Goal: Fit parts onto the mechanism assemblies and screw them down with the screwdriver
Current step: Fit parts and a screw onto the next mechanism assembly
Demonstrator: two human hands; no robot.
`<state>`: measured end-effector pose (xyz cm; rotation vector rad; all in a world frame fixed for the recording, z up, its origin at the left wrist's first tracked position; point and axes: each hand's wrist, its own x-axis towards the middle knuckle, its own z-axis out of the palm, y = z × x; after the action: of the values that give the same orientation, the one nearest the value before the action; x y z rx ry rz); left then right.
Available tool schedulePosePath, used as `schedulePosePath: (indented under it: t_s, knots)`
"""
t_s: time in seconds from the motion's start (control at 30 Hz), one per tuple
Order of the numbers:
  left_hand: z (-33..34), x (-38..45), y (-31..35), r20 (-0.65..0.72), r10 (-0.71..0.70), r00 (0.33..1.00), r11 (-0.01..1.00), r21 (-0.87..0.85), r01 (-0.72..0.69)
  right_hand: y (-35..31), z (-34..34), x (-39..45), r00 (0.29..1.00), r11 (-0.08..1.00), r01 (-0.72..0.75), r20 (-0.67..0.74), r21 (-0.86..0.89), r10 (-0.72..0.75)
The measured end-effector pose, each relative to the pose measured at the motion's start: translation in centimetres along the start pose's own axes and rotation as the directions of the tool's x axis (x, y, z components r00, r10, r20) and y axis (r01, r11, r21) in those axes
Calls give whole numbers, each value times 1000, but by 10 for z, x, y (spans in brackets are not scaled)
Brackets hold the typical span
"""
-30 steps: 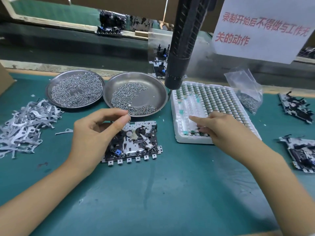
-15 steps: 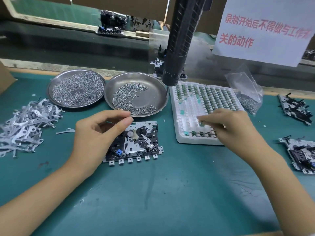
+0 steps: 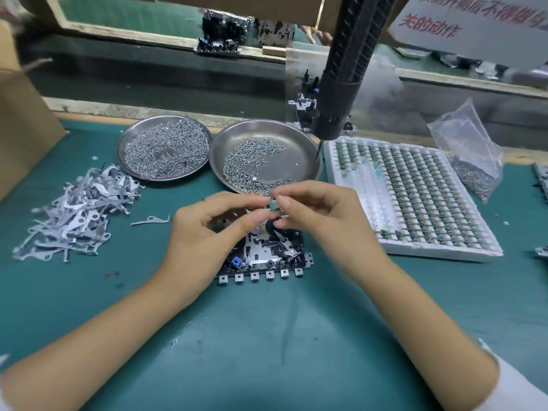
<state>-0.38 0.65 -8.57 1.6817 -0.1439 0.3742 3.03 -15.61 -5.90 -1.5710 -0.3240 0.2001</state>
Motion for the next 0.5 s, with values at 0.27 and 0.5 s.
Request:
schedulePosePath:
  t_s: [0.27, 0.5]
  knots:
    - [0, 1, -3, 22, 28, 999, 999, -42, -27, 7, -3, -6, 998, 998, -40, -45, 54, 42]
    - [-1, 0, -3, 35, 37, 999, 999, -23, -36, 8, -4, -7, 998, 1000, -17, -52, 16, 18]
